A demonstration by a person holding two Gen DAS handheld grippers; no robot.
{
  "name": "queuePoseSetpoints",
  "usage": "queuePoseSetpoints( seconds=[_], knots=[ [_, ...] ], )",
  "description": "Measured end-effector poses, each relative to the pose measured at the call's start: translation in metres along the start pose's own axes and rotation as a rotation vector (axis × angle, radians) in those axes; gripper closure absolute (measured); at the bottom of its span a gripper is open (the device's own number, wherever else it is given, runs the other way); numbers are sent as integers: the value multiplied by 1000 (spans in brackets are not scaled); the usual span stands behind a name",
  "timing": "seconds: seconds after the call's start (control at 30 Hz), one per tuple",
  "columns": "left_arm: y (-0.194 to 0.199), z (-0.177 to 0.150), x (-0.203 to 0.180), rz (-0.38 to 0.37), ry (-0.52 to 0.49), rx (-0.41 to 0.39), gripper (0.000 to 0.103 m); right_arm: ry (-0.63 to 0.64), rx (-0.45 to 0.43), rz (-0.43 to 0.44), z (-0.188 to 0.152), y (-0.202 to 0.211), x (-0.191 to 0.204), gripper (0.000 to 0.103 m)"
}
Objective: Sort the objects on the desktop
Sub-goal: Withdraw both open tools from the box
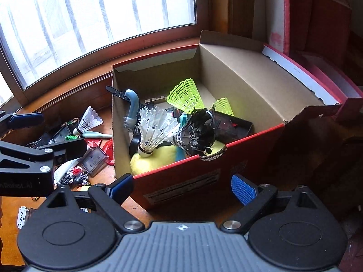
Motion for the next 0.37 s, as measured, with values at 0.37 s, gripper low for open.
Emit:
queuePoseSetpoints(
  seconds=[0.37],
  knots=[
    [0, -3, -3, -18, 5, 5, 0, 6, 16, 1, -2, -3, 3, 9]
  ],
)
Point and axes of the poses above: each gripper's, at about its wrist camera, not at the fingertips, and y roughly against the way its jaws point, x to its left, z to its top, the point moved 3 cm from there along -y, roughly the way its jaws point, and after that the axes turned 1 degree about -y, right-handed, at the moved point
